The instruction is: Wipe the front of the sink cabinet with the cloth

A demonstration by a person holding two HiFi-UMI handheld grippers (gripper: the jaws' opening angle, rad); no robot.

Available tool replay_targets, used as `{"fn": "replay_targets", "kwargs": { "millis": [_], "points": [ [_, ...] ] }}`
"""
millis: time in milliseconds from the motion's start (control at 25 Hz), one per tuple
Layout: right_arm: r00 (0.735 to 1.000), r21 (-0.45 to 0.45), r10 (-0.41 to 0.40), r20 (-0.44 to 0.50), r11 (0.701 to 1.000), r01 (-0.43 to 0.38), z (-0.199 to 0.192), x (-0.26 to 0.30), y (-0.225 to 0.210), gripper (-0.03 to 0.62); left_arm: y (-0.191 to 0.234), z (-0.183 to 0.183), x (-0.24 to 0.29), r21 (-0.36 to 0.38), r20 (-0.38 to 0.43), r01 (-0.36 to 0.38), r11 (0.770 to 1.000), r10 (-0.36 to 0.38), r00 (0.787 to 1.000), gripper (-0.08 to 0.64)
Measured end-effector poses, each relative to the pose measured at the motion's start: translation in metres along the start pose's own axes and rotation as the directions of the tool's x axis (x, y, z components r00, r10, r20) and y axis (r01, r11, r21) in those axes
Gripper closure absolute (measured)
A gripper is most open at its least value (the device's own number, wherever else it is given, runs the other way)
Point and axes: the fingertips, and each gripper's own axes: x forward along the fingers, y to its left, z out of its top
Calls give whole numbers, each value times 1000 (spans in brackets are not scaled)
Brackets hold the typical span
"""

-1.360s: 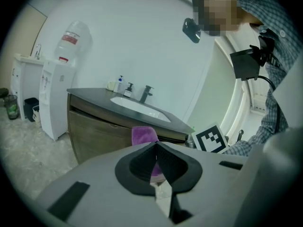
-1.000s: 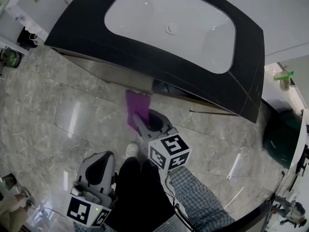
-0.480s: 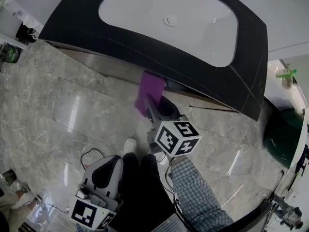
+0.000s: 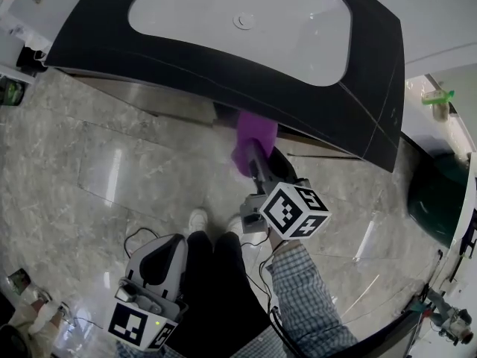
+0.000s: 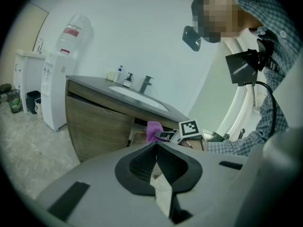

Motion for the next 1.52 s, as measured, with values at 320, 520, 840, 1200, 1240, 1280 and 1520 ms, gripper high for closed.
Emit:
{"fn": "replay_targets", "kwargs": {
  "millis": [320, 520, 840, 1200, 1240, 1280, 1520],
  "points": [
    [992, 21, -101, 70, 995, 100, 24, -35, -55, 515, -14, -9, 10, 17, -19, 15, 1000, -15, 1000, 549],
    [987, 14, -131, 89, 991, 130, 35, -53, -78, 515, -27, -11, 14, 30, -33, 32, 999, -31, 999, 549],
    [980, 4, -168, 111, 986, 169, 51, -78, -115, 515, -51, -19, 33, 38, -47, 64, 997, -62, 997, 549],
    [960, -34, -239, 145, 969, 246, 70, -110, -160, 515, -66, -23, 48, 49, -67, 96, 994, -93, 993, 549],
    [958, -34, -246, 150, 967, 254, 72, -114, -164, 514, -67, -24, 49, 50, -71, 98, 994, -95, 993, 549],
    [955, -29, -253, 157, 965, 260, 75, -118, -170, 514, -68, -24, 50, 52, -73, 101, 993, -98, 993, 549],
    [929, -11, -314, 196, 946, 323, 86, -142, -199, 515, -70, -25, 53, 63, -76, 112, 992, -107, 991, 549]
  ]
}}
